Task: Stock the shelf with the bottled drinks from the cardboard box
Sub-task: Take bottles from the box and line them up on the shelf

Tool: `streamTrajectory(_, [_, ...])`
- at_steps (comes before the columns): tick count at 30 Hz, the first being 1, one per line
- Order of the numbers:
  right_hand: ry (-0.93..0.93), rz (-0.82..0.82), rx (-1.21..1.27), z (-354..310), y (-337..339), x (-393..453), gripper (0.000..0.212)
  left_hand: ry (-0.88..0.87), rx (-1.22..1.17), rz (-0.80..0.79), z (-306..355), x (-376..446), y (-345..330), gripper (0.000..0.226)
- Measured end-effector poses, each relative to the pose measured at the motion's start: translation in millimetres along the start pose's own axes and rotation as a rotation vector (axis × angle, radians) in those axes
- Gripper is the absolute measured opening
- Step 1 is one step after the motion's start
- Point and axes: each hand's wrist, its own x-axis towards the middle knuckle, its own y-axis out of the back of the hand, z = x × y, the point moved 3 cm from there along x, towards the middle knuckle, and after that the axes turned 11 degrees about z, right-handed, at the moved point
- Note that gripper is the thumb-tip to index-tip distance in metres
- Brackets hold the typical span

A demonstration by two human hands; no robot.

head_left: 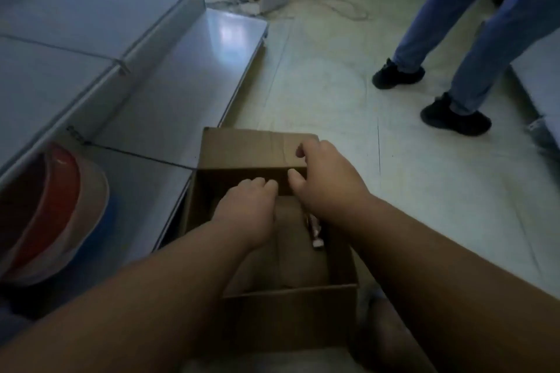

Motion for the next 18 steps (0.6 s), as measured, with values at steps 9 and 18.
streamTrajectory(9, [-0.387,-0.365,-0.016,108.2,-156.2,-2.0,0.040,0.164,-0.002,-0.371,-38.4,16.6,-152.2,0.035])
streamTrajectory(18, [-0.485,-0.934,-0.307,177.0,-266.2,-0.9,0.050,0.263,-0.041,-0.518,-66.1,34.9,-224.0,0.040])
